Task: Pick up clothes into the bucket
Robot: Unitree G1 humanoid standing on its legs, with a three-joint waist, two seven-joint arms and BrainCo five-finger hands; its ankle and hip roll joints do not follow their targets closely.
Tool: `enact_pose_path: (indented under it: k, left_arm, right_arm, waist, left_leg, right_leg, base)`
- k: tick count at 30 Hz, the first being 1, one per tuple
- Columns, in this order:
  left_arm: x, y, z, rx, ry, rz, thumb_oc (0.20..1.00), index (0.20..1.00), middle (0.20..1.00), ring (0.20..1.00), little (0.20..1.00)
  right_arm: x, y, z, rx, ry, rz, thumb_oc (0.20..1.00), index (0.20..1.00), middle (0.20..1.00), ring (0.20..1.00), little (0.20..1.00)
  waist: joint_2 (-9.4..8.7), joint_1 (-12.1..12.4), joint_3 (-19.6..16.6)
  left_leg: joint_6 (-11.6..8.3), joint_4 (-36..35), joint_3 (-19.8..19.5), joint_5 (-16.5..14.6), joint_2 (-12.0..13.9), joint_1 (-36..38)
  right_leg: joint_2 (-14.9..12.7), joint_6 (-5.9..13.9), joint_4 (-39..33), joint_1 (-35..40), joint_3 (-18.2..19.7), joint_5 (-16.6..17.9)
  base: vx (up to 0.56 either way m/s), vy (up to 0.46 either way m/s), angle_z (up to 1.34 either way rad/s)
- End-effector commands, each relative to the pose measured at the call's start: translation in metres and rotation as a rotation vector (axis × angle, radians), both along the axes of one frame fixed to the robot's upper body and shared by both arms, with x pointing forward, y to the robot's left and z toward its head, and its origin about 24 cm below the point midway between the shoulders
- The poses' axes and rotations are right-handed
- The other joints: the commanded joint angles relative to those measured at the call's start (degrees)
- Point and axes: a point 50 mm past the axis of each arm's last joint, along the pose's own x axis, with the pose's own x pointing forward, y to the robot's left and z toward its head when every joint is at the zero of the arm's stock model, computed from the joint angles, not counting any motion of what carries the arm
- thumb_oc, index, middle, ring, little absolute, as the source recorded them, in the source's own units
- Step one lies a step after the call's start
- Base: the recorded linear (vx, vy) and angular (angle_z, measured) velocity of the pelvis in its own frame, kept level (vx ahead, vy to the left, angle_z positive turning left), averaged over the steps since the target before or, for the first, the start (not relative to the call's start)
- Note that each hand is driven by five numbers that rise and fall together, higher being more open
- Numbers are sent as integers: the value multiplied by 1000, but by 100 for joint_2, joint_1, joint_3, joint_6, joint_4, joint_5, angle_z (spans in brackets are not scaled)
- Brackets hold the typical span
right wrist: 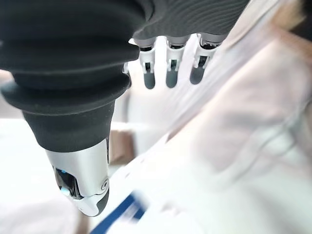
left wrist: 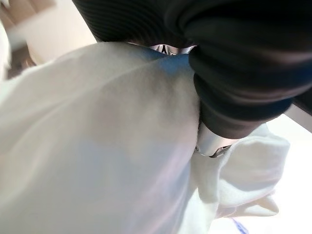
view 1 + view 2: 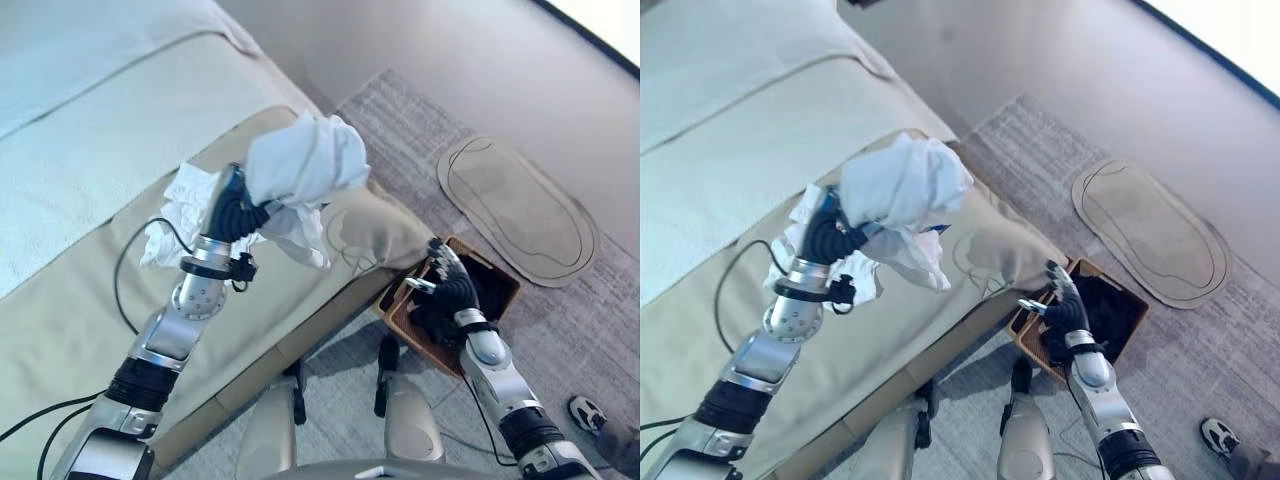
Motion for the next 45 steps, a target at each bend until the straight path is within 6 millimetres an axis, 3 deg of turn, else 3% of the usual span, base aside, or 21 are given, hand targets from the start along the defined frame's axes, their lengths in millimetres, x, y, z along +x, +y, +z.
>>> enact_pose_path:
  k: [1,6,16,28,31,34,35,36,45]
  left_arm:
    - [-9,-1,12,-140,-20,-131,200,200,200,200,200]
    - [-19,-14,6,-152,32,-251,200,200,200,200,200]
    - [-33,-30,11,-198,60,-395,200,200,200,200,200]
    - [-42,-54,21,-219,56,-550,200,200,200,200,200]
    - [-42,-58,23,-220,54,-569,200,200,200,200,200]
    - [-36,-65,19,-205,77,-565,200,200,200,200,200]
    - [-36,-67,18,-200,87,-577,200,200,200,200,200]
    - [-37,-67,18,-197,89,-580,200,200,200,200,200]
    - [-36,-57,16,-225,100,-536,200,200,200,200,200]
  right_arm:
    - [14,12,30,64,-136,85,1000,1000,1000,1000,1000]
    - [26,55,48,-37,-207,249,1000,1000,1000,1000,1000]
    - [18,105,58,67,-208,479,1000,1000,1000,1000,1000]
    - [-3,171,35,84,-38,829,1000,1000,1000,1000,1000]
    - [-6,179,35,100,-21,867,1000,1000,1000,1000,1000]
    - [-7,189,47,170,-32,905,1000,1000,1000,1000,1000]
    - [-6,190,53,219,-35,905,294,294,294,294,294]
    - [-4,190,56,240,-38,893,200,200,200,200,200]
    - [-1,171,59,328,-50,814,200,200,200,200,200]
  waist:
    - [-178,140,-253]
    - [-161,273,-441]
    - [-183,378,-654]
    - [-205,469,-794]
    - [-205,479,-812]
    - [-204,474,-833]
    - [-204,470,-841]
    - [-200,476,-843]
    - [-216,461,-864]
  left_leg:
    - [-14,432,-78,-392,166,34]
    - [-51,157,-103,-335,172,411]
    - [-96,-158,-154,-221,194,766]
    - [-113,-253,-156,-184,223,826]
    - [-105,-249,-152,-192,219,833]
    - [-99,-259,-132,-200,206,847]
    - [-92,-257,-127,-213,201,856]
    - [-88,-257,-122,-215,197,859]
    - [-86,-267,-97,-214,191,868]
  right_leg:
    - [-267,278,-342,471,206,223]
    - [-207,264,-457,791,101,174]
    - [-113,225,-534,1112,-34,80]
    - [-54,208,-635,1184,-67,85]
    - [-59,213,-640,1188,-75,87]
    - [-72,223,-647,1198,-81,109]
    - [-75,224,-653,1196,-81,117]
    - [-79,225,-656,1190,-83,123]
    - [-83,230,-691,1209,-81,143]
  base:
    - [51,-36,-4]
    - [39,-38,-1]
    - [28,-31,10]
    - [1,-2,0]
    - [0,0,0]
    - [0,0,0]
    - [0,0,0]
    - [0,0,0]
    - [0,0,0]
